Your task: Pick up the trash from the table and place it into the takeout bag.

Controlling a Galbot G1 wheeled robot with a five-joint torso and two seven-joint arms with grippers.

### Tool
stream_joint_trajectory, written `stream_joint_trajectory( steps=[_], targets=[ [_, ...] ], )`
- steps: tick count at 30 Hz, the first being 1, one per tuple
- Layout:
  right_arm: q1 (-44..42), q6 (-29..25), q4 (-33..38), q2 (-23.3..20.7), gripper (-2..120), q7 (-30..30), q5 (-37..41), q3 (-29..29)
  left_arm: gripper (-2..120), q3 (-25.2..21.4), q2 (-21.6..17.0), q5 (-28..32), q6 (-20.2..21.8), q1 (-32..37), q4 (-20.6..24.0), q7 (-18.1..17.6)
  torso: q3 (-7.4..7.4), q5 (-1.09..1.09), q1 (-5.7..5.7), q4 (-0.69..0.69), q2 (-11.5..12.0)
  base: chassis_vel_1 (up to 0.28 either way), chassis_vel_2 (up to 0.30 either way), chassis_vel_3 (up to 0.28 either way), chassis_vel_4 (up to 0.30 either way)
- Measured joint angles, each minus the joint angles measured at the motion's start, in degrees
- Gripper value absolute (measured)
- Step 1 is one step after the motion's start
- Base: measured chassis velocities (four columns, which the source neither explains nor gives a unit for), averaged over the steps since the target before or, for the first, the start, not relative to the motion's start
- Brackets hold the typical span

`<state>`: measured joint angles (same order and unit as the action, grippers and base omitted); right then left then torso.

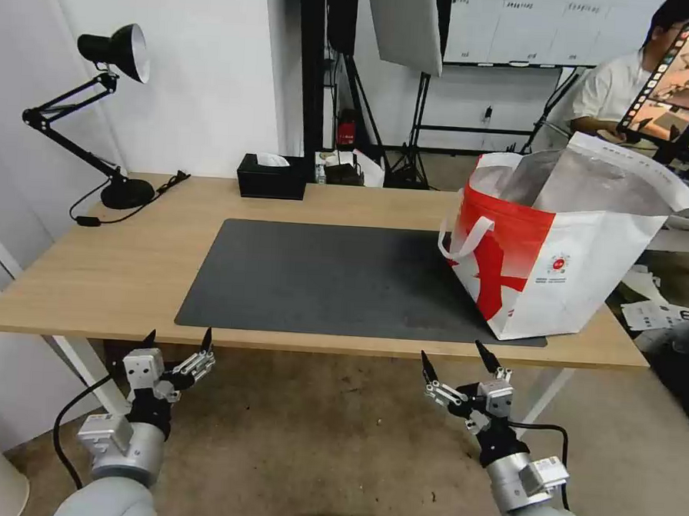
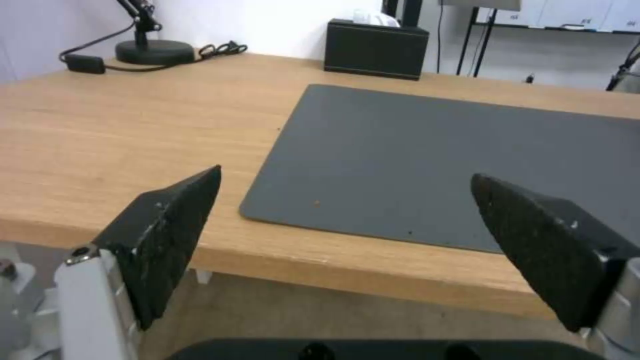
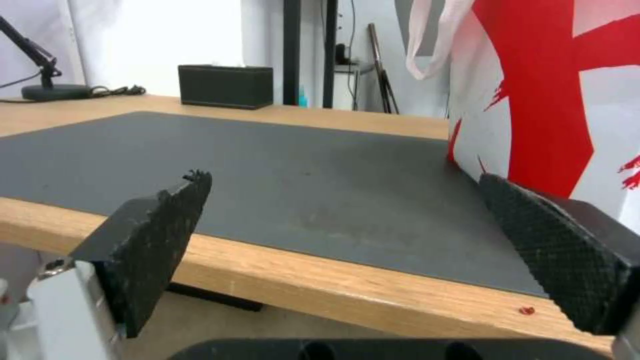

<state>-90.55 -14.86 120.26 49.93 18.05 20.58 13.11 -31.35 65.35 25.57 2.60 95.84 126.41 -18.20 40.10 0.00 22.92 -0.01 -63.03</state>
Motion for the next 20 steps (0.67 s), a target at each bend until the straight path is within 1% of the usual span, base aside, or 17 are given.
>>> stream_joint_trajectory(
  steps=[20],
  targets=[
    [0.0, 0.0, 0.0, 0.0, 100, 0.0, 0.0, 0.0, 100, 0.1, -0.2, 0.3, 0.1, -0.3, 0.0, 0.0, 0.0, 0.0, 0.0, 0.01, 0.0, 0.0, 0.0, 0.0, 0.0]
  ],
)
